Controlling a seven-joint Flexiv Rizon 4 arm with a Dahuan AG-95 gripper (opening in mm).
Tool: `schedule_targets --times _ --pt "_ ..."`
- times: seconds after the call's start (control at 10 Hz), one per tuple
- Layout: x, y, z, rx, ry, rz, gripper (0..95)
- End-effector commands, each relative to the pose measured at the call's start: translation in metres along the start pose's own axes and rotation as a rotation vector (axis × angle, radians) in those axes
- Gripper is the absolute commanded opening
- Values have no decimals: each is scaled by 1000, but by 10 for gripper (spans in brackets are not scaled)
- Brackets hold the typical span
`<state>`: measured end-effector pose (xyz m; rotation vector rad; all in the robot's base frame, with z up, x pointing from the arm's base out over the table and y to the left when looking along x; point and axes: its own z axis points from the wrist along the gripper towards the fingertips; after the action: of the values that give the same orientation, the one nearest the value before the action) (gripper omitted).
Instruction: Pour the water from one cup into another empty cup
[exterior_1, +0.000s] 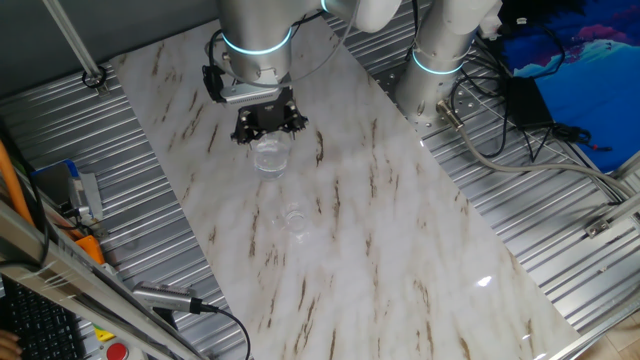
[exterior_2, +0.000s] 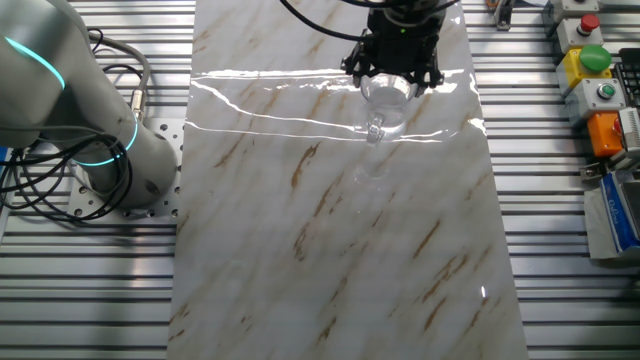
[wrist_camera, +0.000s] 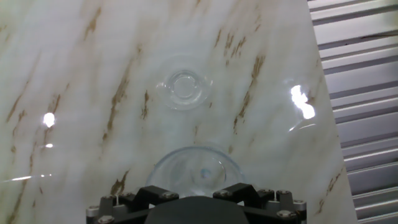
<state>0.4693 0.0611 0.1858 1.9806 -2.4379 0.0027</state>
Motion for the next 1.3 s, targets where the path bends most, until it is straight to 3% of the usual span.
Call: schedule_targets --times 0.1,0.7,1.0,1.3 --pt "0 0 0 2 5 4 0" --pt "0 0 0 1 15 19 0" --pt "0 0 0 12 60 35 0" --pt "0 0 0 14 71 43 0"
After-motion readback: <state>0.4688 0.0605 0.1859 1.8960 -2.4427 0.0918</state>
